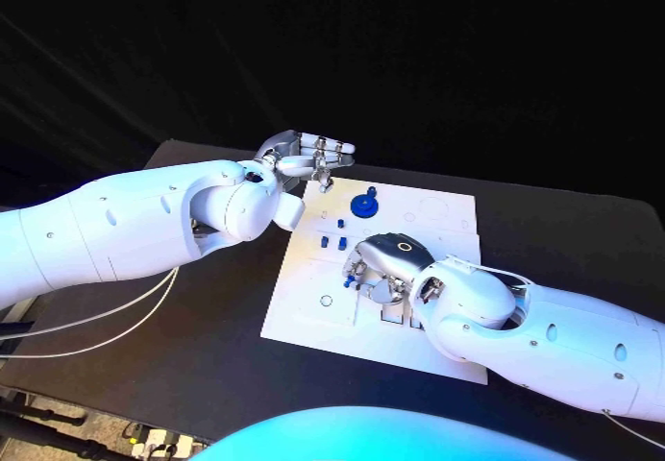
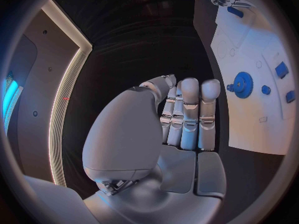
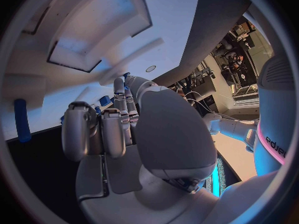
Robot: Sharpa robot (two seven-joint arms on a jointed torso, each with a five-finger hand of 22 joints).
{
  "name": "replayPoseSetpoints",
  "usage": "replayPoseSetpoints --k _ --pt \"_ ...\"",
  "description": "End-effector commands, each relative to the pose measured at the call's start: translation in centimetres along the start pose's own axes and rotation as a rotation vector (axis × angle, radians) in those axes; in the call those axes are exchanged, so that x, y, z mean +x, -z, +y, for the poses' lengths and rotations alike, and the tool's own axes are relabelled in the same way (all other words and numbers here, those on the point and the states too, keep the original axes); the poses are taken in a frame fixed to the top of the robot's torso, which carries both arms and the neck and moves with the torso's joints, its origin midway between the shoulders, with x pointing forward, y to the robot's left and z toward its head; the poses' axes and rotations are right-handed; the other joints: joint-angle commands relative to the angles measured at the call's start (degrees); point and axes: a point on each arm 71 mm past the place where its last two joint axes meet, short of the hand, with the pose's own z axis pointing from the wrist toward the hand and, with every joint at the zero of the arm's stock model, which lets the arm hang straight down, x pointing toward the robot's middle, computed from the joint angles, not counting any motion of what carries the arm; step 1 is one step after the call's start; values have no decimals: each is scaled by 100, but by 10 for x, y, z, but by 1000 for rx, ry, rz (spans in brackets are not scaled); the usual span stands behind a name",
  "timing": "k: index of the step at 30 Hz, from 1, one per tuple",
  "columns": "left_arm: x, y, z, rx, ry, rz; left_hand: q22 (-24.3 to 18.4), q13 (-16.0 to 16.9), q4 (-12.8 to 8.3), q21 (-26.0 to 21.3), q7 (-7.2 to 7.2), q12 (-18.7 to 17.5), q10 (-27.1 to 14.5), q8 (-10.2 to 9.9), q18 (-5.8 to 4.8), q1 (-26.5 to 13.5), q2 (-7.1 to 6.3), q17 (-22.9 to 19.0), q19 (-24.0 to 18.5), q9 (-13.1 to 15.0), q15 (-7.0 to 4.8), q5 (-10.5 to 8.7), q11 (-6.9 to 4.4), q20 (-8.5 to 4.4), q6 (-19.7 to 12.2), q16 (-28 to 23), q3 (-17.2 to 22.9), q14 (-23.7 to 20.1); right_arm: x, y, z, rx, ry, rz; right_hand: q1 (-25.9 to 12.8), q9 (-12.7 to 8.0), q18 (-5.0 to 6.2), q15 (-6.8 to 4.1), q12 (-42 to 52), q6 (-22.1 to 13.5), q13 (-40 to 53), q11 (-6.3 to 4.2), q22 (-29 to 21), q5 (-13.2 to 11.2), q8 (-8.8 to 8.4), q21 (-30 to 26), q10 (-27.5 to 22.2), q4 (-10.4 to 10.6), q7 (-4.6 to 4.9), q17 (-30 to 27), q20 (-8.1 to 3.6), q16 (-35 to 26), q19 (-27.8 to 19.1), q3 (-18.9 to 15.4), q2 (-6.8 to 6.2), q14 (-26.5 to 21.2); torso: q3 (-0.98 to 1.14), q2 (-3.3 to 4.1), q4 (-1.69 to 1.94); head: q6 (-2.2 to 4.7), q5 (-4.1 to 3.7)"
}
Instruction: Assemble the parts on the task board
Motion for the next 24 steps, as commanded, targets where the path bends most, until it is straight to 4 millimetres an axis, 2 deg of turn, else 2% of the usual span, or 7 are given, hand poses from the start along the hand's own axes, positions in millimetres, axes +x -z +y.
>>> replayPoseSetpoints --k 1,10,15,20,24 --pt "3 0 -1 0 9 23 -6 5 -29 -22 18 31 -26 -23 58 -9 28 -6 -24 -8 -12 10 -2 16 -32 -20 7 -38 2 0 1 1 23 13 -42 8 -84 -49 -38 47 -7 -2 821 39 20 -19 53 -19 -6 250 -5 30 7 30 3 342 -2 2 0 -5 -2" --pt "3 0 0 -3 9 24 -9 5 -29 -27 20 32 -31 -24 59 -11 28 -20 -26 -10 -11 10 -1 17 -36 -27 7 -44 5 -1 3 -7 30 46 -72 11 -84 -49 -39 49 -7 -3 822 36 18 -22 61 -27 -7 244 -5 27 6 22 -7 341 -3 -3 -5 -16 -4" --pt "3 0 0 -5 9 24 -9 5 -29 -27 20 32 -31 -24 59 -11 28 -20 -26 -10 -11 10 -1 17 -36 -27 7 -44 7 -2 2 -4 36 69 -229 5 -80 -35 -76 -4 -19 14 817 69 -23 -46 23 -18 11 233 3 25 -4 -39 -63 338 -5 -5 -5 -18 -10" --pt "3 -1 0 -8 9 22 -9 5 -29 -27 20 32 -31 -24 59 -11 28 -20 -26 -10 -11 10 -1 17 -36 -27 7 -44 6 -2 1 4 36 62 -400 -32 -66 15 -127 -182 -53 81 786 138 -131 -125 -133 -7 85 218 36 21 -41 -118 -149 334 -3 -5 -3 -5 -17" --pt "3 -1 0 -9 9 22 -9 5 -29 -27 20 32 -31 -24 59 -11 28 -20 -26 -10 -11 10 -1 17 -36 -27 7 -44 4 -2 0 12 30 29 -525 -71 -50 84 -138 -357 -93 159 748 89 -180 -217 -361 6 166 218 85 25 -84 -197 -230 332 -4 -5 -1 -4 -23"
